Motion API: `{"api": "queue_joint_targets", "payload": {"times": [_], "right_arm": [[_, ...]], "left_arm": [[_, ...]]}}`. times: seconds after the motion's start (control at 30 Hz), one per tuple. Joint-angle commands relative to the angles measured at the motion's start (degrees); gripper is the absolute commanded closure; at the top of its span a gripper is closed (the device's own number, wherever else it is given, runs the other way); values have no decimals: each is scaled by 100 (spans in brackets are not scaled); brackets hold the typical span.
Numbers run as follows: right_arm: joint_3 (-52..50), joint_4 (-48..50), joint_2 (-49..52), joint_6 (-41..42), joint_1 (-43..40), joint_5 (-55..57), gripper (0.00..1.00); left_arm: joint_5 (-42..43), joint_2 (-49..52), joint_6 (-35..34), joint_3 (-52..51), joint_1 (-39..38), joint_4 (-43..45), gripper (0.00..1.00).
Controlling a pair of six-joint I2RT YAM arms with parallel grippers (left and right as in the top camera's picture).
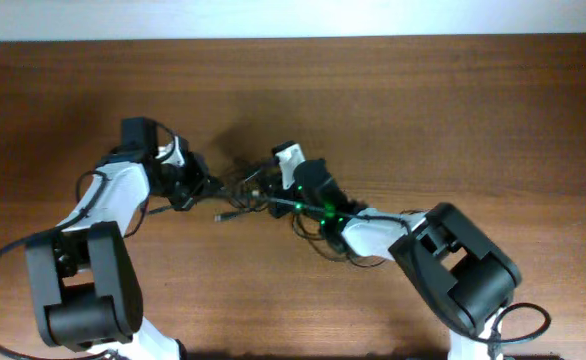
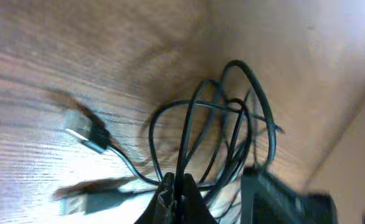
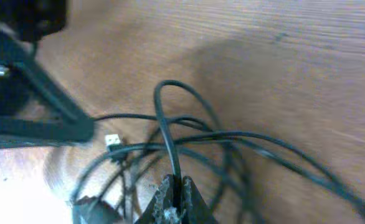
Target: Untangle cables
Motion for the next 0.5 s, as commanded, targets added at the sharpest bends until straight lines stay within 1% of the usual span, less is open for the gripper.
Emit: {"api": "queue_joint_targets", "payload": {"times": [0.0,0.07,0.1,0.13,0.2,0.23,0.27,0.33,0.4,0.47], "right_arm": [[44,-275,-57,533,-461,-684,96],[44,-684,-57,623,-743,-704,96],[44,-872,-57,623,-846,-702,96],[44,-994,-57,623,-905,-702,96],[44,-1182,-57,623,-1014,-697,96],[44,-1198,-57,623,-1029,-697,96],[44,-1200,-57,625,-1029,-708,96],[46,-1311,-129,839,-1056,-756,96],[46,-1648,-409,837,-1180,-1062,96],[46,-2361,-824,809,-1335,-1073,96]], "left_arm": [[1019,-55,949,-50,356,-9,100],[1217,-55,1191,-50,448,-7,100],[1373,-55,1475,-50,450,22,100],[1176,-55,1530,-50,450,66,100],[50,-55,1408,-50,446,55,100],[-645,-55,964,-50,446,2,100],[-1478,-55,273,-50,446,-96,100],[-2573,-55,-525,-50,444,-330,100],[-2789,-55,-684,-50,444,-404,100],[-2787,-55,-682,-50,446,-424,100]]}}
